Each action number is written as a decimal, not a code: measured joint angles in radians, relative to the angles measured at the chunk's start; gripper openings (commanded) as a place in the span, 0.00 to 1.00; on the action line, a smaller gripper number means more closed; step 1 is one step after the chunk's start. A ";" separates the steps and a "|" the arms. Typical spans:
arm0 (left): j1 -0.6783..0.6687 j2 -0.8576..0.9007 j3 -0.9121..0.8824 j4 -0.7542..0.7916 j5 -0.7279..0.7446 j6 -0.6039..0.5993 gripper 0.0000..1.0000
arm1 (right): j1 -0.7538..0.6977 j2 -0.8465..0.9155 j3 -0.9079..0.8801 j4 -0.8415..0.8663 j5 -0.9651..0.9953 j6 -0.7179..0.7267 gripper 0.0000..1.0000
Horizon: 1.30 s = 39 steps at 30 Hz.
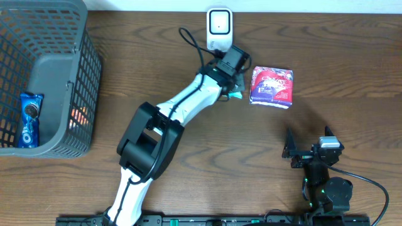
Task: Scan the item barcode
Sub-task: 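Move the wipes pack under the scanner, then set it beside the purple pack, then reach the left gripper into the basket and grasp the orange tissue pack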
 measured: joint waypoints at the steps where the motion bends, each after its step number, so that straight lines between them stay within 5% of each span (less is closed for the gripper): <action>1: 0.008 0.000 0.000 0.002 -0.004 -0.001 0.14 | 0.000 0.000 0.000 0.000 0.000 0.000 0.99; 8: 0.017 0.000 0.000 0.005 -0.023 -0.004 0.52 | 0.000 0.000 0.000 0.000 0.000 0.000 0.99; 20: 0.027 -0.027 0.000 -0.004 -0.021 0.000 0.53 | 0.000 0.000 0.000 0.000 0.000 0.000 0.99; 26: 0.095 -0.224 -0.001 -0.047 -0.021 0.078 0.53 | 0.000 0.000 0.000 0.000 0.000 0.000 0.99; 32: 0.261 -0.458 0.000 -0.182 -0.071 0.168 0.53 | 0.000 0.000 0.000 0.000 0.000 0.000 0.99; 39: 0.629 -0.666 0.000 -0.258 -0.127 0.193 0.54 | 0.000 0.000 0.000 0.000 0.000 0.000 0.99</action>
